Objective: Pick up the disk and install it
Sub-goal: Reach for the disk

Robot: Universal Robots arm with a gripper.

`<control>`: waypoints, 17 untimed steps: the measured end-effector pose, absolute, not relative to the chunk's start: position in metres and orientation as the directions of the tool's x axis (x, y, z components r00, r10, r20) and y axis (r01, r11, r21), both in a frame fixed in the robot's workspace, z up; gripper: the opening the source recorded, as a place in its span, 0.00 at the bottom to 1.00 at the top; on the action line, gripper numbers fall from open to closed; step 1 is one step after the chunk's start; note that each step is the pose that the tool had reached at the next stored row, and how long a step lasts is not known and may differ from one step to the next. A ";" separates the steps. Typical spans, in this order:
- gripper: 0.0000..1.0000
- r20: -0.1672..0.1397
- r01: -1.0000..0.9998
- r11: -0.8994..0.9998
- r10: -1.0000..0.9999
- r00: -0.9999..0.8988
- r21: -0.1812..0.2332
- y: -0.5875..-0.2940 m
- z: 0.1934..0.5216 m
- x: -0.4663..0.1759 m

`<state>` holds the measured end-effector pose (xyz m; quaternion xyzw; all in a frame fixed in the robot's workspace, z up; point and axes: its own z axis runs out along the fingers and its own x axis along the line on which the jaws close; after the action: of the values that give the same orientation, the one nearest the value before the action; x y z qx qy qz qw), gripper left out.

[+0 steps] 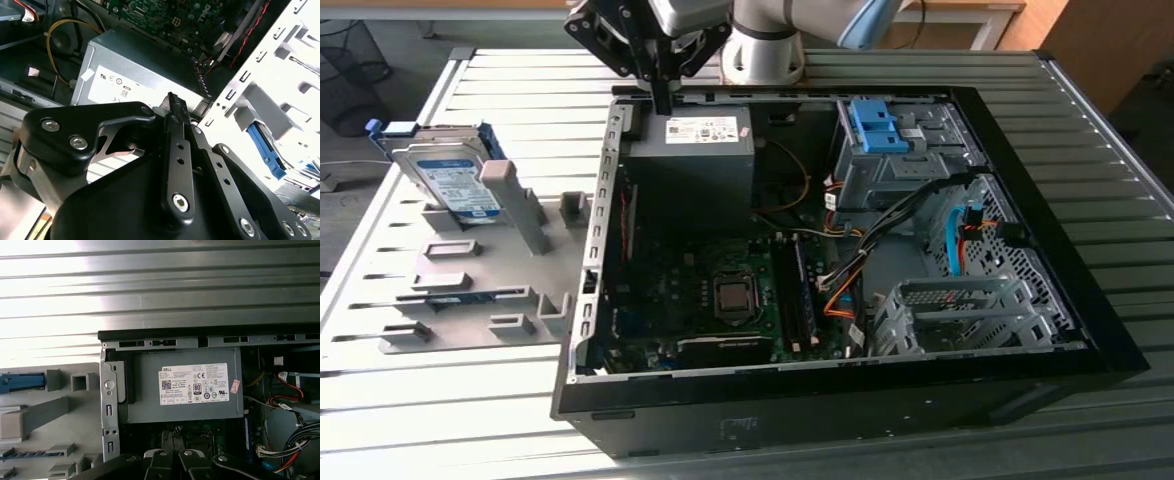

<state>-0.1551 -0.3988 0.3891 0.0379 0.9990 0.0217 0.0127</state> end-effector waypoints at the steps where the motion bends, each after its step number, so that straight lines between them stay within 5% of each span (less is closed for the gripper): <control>1: 0.11 -0.024 0.075 0.996 0.076 -0.997 0.044 -0.399 0.389 -0.156; 17: 0.11 -0.024 0.075 0.996 0.076 -0.997 0.044 -0.399 0.388 -0.167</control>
<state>-0.1670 -0.3988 0.3882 0.0379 0.9990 0.0217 0.0127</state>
